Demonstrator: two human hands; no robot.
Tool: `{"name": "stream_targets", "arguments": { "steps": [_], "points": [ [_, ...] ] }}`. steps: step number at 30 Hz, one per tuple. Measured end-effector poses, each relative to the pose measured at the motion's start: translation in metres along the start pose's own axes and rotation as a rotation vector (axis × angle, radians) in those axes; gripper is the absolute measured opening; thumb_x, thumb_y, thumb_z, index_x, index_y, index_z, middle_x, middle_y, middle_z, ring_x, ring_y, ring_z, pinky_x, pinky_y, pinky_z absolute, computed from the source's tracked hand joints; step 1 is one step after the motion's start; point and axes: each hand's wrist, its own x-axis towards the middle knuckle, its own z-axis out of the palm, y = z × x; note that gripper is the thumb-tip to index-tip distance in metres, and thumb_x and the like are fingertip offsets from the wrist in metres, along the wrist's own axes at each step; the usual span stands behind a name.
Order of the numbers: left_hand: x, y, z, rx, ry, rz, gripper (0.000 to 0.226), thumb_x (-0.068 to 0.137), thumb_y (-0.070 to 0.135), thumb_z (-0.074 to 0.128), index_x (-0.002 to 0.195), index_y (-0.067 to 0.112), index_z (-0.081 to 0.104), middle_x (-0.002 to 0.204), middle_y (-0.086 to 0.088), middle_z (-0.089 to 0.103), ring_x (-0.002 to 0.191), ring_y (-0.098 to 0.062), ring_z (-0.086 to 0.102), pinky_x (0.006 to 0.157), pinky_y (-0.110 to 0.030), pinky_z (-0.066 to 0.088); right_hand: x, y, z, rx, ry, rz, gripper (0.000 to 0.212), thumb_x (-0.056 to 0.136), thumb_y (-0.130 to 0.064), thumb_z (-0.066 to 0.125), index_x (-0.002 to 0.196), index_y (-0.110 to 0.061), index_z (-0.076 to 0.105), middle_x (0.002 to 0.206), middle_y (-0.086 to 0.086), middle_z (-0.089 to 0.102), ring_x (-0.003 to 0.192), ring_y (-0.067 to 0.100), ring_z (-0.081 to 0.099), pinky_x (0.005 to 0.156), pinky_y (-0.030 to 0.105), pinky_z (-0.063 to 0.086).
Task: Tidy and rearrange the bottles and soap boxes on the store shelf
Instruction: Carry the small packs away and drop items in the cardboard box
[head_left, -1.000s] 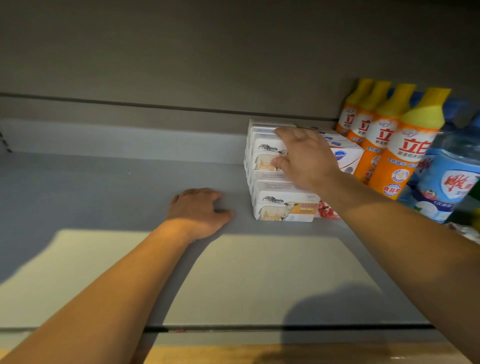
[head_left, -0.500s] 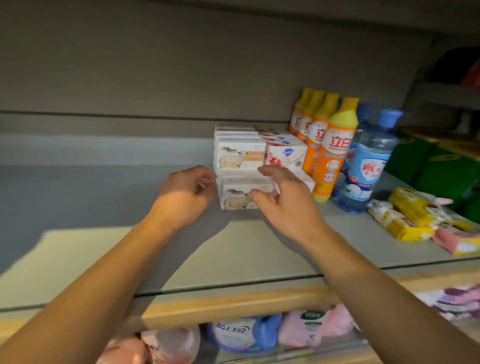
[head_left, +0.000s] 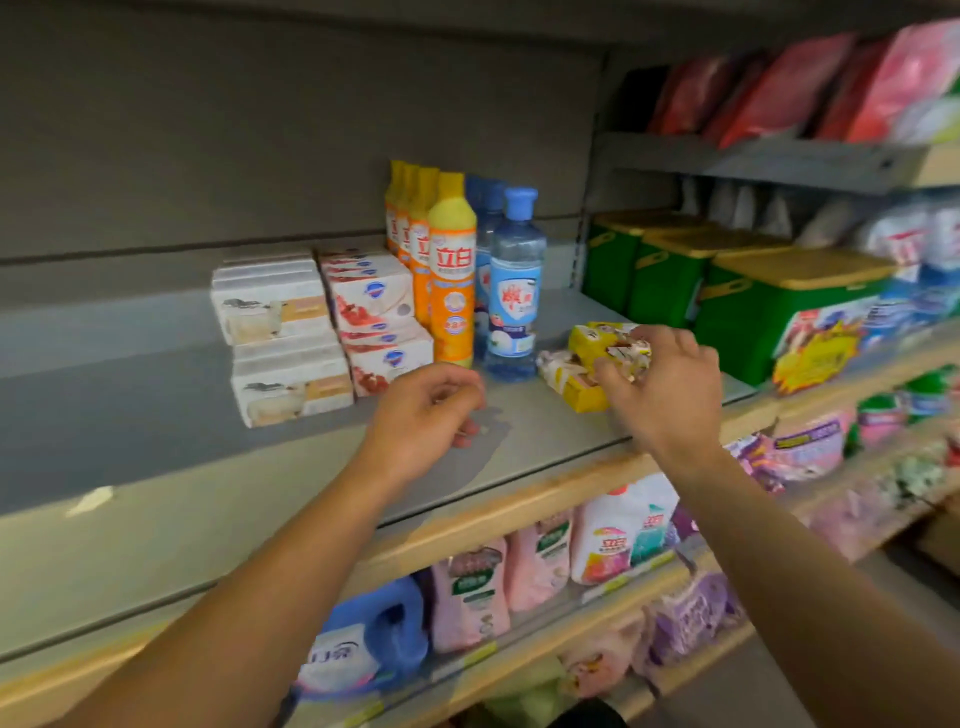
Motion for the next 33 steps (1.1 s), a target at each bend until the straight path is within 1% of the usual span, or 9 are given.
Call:
{"name": "stream_targets", "arguments": {
  "steps": [5,8,13,18,23,26,28,31,33],
  "points": [
    [0.012,-0.015,0.035,-0.093,-0.003,-0.049,0.013,0.090,0.009,0.058,0.092,0.016,0.069,0.075,0.001,0.073,0.059,-0.014,0.064,0.057,-0.027,0.056,0.023,0.026,0.024,-0.237,-0.234,0.071,0.081,0.074,-0.077,0.048,0.127,-0.015,0.055,0.122,0.021,0.062,0.122,0.039,0.049,0.105,0.049,0.030],
    [0.015,-0.020,0.036,-0.125,0.010,-0.047,0.013,0.090,0.010,0.058,0.093,0.016,0.069,0.078,-0.002,0.073,0.060,-0.015,0.064,0.057,-0.027,0.056,0.023,0.028,0.033,-0.201,-0.086,0.021,0.062,0.077,-0.062,0.057,0.111,-0.010,0.063,0.099,0.024,0.068,0.106,0.041,0.057,0.098,0.046,0.036],
    [0.013,-0.019,0.037,-0.179,-0.001,-0.029,0.012,0.093,0.013,0.057,0.095,0.015,0.068,0.082,-0.007,0.073,0.063,-0.021,0.067,0.061,-0.030,0.059,0.002,0.027,0.019,0.084,0.041,-0.080,0.067,0.072,-0.054,0.043,0.123,-0.016,0.065,0.080,0.008,0.067,0.098,0.034,0.055,0.096,0.041,0.039],
    [0.011,-0.005,0.068,-0.450,-0.244,-0.309,0.041,0.089,0.043,0.058,0.114,0.012,0.063,0.102,-0.013,0.074,0.089,-0.030,0.072,0.069,-0.035,0.059,-0.033,0.005,0.008,0.298,0.096,-0.237,0.061,0.075,-0.043,0.063,0.129,-0.014,0.061,0.100,0.003,0.068,0.101,0.027,0.055,0.092,0.041,0.044],
    [0.014,-0.006,0.086,-0.591,-0.109,-0.282,0.020,0.091,0.019,0.061,0.110,0.015,0.067,0.103,-0.009,0.074,0.087,-0.022,0.073,0.070,-0.038,0.060,-0.048,0.017,0.002,0.432,-0.144,-0.361,0.058,0.078,-0.041,0.067,0.131,-0.019,0.058,0.125,-0.004,0.062,0.117,0.012,0.048,0.102,0.046,0.040],
    [0.020,-0.015,0.077,-0.410,-0.015,-0.158,0.020,0.090,0.020,0.064,0.110,0.021,0.065,0.099,-0.002,0.075,0.088,-0.021,0.073,0.067,-0.040,0.059,-0.025,0.047,-0.008,0.383,-0.025,-0.116,0.056,0.082,-0.047,0.061,0.128,-0.015,0.060,0.124,0.004,0.063,0.117,0.022,0.052,0.099,0.040,0.043],
    [0.021,-0.019,0.071,-0.240,0.023,-0.065,0.022,0.087,0.022,0.065,0.109,0.026,0.065,0.098,0.004,0.075,0.088,-0.017,0.072,0.066,-0.041,0.060,0.002,0.069,-0.010,0.152,0.002,0.106,0.075,0.078,-0.059,0.053,0.133,-0.009,0.054,0.130,0.012,0.057,0.122,0.031,0.047,0.102,0.039,0.035],
    [0.021,-0.023,0.068,-0.139,0.032,-0.019,0.029,0.081,0.026,0.067,0.110,0.027,0.066,0.099,0.005,0.074,0.090,-0.018,0.072,0.069,-0.045,0.060,0.029,0.090,-0.002,-0.057,-0.251,0.347,0.098,0.072,-0.077,0.047,0.142,-0.008,0.041,0.146,0.013,0.043,0.137,0.036,0.032,0.111,0.048,0.026],
    [0.020,-0.025,0.067,-0.031,0.023,0.025,0.040,0.073,0.037,0.068,0.111,0.027,0.066,0.101,0.008,0.074,0.093,-0.014,0.071,0.075,-0.041,0.059,0.035,0.096,0.004,-0.038,-0.383,0.441,0.094,0.069,-0.079,0.050,0.133,-0.010,0.047,0.143,0.012,0.046,0.137,0.038,0.029,0.108,0.051,0.024]
  ]
}}
